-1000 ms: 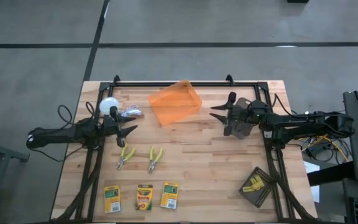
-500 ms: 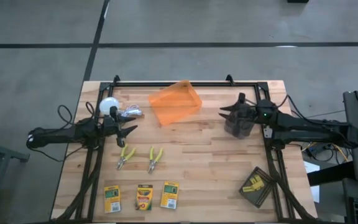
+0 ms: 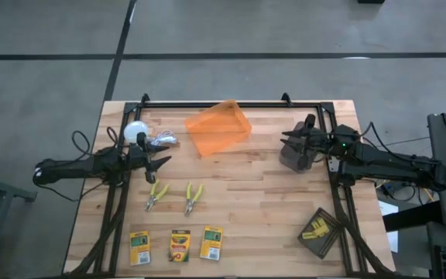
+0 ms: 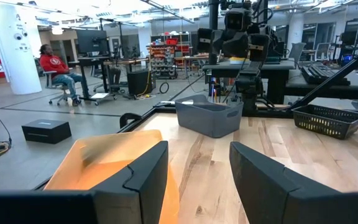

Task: Pick & Place School Supplies
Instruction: Put the yellow hole puncher into the orange bin

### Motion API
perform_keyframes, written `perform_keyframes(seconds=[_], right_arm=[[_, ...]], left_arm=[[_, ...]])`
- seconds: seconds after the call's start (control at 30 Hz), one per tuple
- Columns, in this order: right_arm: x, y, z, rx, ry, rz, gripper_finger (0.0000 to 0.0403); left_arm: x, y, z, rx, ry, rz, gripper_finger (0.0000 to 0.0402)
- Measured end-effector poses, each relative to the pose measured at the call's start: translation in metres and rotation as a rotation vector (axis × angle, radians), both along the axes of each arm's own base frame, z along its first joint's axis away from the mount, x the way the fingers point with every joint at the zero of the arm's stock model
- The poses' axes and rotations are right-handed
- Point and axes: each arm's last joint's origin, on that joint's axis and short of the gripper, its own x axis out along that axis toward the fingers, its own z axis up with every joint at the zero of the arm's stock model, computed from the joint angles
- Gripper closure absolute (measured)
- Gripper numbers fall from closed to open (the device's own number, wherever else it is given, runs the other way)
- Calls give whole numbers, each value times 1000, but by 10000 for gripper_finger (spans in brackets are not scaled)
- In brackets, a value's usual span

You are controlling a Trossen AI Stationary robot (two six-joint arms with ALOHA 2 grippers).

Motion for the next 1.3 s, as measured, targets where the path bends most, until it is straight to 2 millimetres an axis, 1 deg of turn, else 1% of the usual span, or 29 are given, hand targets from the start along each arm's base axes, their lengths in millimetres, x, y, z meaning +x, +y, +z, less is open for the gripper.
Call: perform_keyframes(seconds=[0.2,0.57,0.87,1.13,1.3], right_arm=[[1,0,-3,34,7,0,303],[1,0,-4,38,7,0,296],[1,0,-4,38,8,0,307],[1,0,-4,38,8,1,301],[1,0,-4,38,7,0,302]], left_arm=[[0,0,0,0,0,0,223],[0,0,0,0,1,0,223],[0,0,0,0,0,0,223],[0,0,0,0,-1,0,223],[0,0,0,-57,-15,-6,223]])
